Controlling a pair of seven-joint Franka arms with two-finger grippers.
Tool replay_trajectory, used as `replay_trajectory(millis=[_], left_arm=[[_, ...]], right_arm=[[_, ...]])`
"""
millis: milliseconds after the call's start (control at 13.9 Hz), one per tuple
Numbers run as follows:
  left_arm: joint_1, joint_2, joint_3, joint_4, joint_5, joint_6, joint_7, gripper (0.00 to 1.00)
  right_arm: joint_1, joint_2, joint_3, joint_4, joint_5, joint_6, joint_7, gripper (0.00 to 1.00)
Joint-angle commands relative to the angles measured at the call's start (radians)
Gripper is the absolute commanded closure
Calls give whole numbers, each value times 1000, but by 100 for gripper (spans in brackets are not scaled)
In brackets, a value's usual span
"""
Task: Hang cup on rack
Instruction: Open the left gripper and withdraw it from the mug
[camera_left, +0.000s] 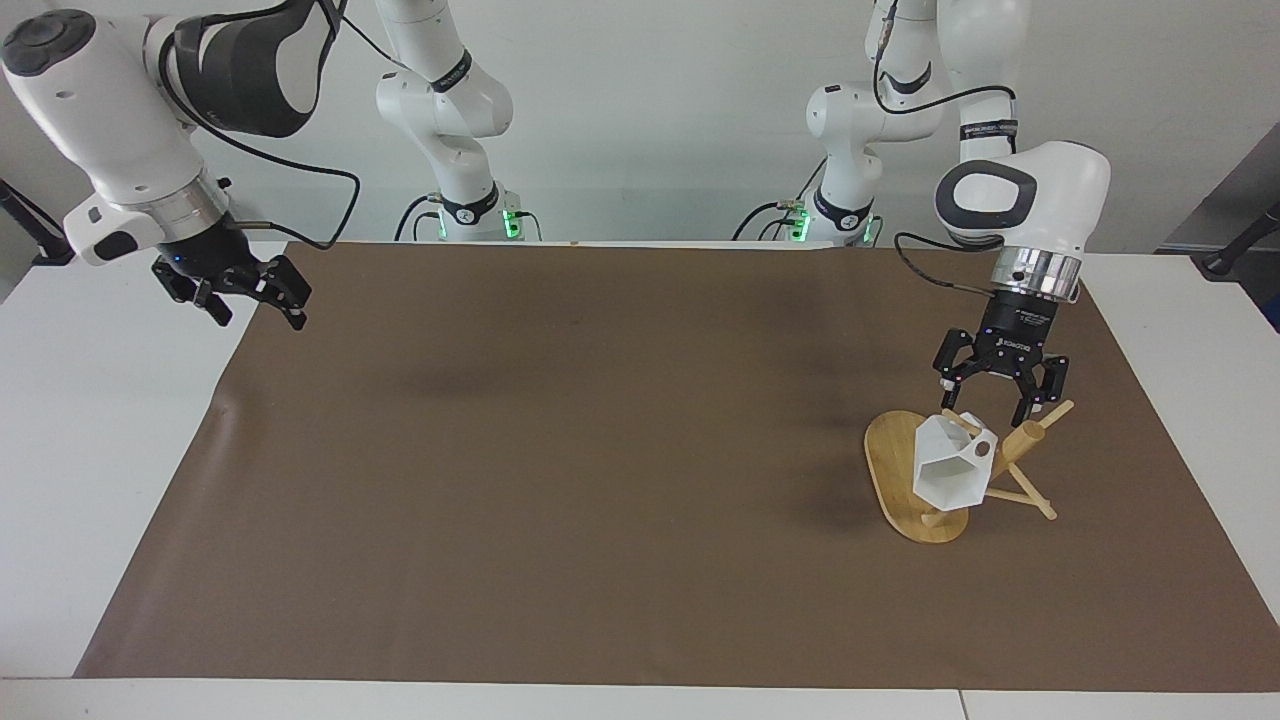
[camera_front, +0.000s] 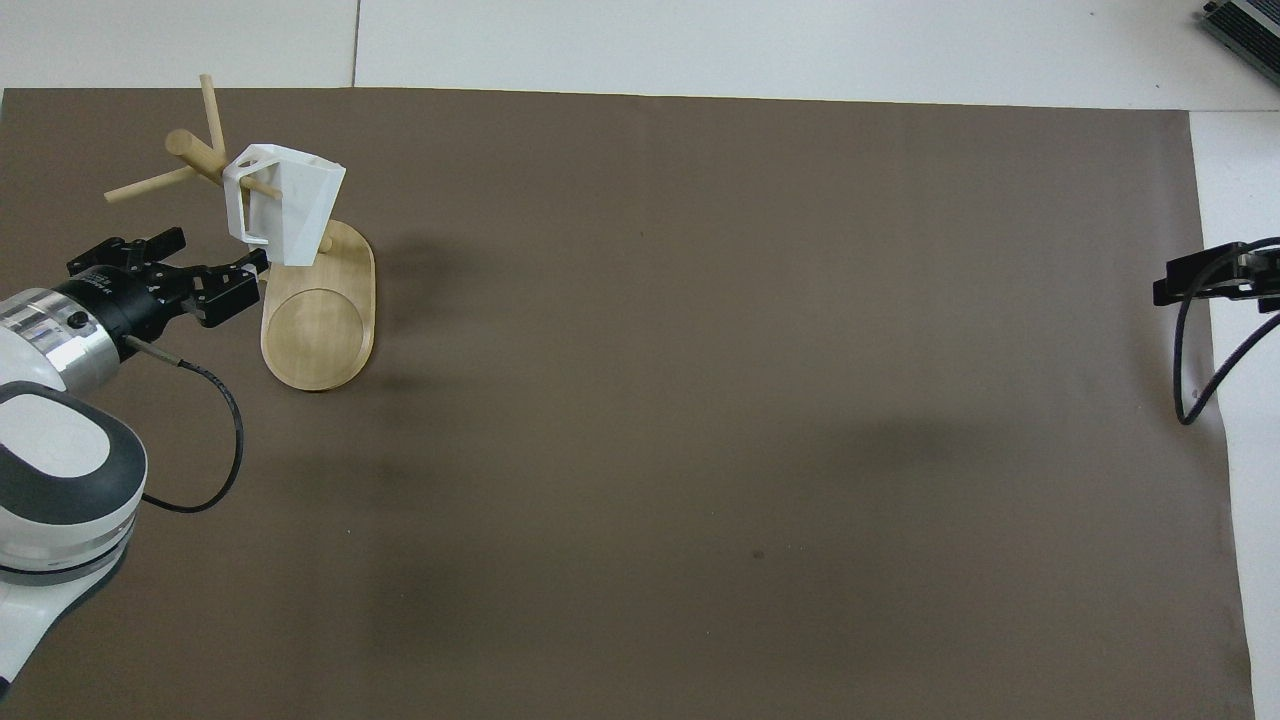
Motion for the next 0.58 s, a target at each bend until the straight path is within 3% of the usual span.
replay_trajectory(millis=[0, 288, 504], left_arm=[[55, -38, -1, -7, 121, -130, 15, 0], [109, -45, -2, 51, 387, -325, 34, 0], [112, -46, 1, 79, 490, -431, 166, 0]], right_arm=[[0, -14, 10, -19, -1, 5, 6, 0], [2, -14, 10, -19, -1, 13, 5, 0], [0, -14, 10, -21, 1, 11, 11, 0]])
